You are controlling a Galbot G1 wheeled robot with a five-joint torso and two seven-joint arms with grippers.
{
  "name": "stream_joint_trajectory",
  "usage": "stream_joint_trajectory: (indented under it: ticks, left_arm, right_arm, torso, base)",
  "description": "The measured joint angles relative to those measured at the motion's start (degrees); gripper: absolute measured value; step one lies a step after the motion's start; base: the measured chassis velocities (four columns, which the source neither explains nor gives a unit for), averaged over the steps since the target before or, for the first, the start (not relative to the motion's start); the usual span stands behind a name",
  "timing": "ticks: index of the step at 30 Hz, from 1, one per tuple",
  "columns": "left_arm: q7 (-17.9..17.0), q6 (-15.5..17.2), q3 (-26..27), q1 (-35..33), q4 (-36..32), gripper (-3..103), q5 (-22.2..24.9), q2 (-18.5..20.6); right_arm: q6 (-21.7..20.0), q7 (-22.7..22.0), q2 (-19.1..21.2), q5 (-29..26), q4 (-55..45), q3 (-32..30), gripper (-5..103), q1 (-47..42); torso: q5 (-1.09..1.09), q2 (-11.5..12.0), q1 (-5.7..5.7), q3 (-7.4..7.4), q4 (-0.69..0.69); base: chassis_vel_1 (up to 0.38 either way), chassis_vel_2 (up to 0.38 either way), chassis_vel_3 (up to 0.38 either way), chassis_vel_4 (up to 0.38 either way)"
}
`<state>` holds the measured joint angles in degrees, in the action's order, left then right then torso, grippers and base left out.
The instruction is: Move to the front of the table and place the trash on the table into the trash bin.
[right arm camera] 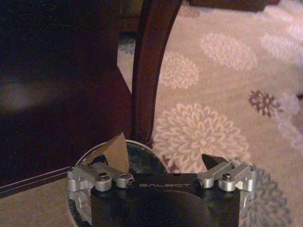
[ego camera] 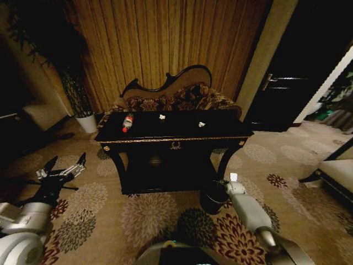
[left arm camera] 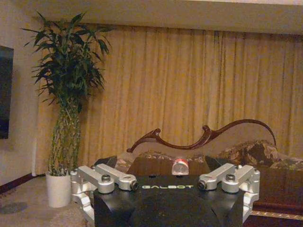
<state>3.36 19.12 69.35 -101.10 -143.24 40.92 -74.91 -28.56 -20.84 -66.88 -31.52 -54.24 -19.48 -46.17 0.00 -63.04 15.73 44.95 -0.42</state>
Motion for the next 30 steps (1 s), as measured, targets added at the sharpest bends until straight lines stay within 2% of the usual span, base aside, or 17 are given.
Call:
stream_joint_trajectory:
  ticks: [4,14,17,30]
  left_arm:
    - [0.0,0.0,0.17,-0.19,0.0,100,-0.02,-0.02]
    - [0.05,-0.01,0.17,-0.27,0.0,100,-0.04,-0.16]
    - [0.07,-0.08,0.15,-0.28,0.0,100,-0.04,-0.16]
    - [0.07,-0.24,0.27,-0.51,0.0,100,0.07,0.01]
  right_arm:
    - [-1.48,-1.22,-0.38,-1.78,-0.41,-0.38,100,0.25]
    - [-1.91,-3.03,-0.58,-3.53,-0.39,-0.88,100,0.64]
    - [-2.03,-4.73,-0.99,-4.67,0.05,-1.24,100,1.29]
    - [-1.72,-4.96,-0.62,-4.58,-1.58,-1.48,100,-0.54]
  torso:
    - [0.0,0.0,0.0,0.0,0.01]
    - [0.0,0.0,0.0,0.0,0.0]
    - [0.0,0.0,0.0,0.0,0.01]
    - [0.0,0.0,0.0,0.0,0.0]
  base:
    - [0.0,0.0,0.0,0.0]
    - [0.0,0.0,0.0,0.0]
    - [0.0,0.0,0.0,0.0]
    - [0.0,0.0,0.0,0.0]
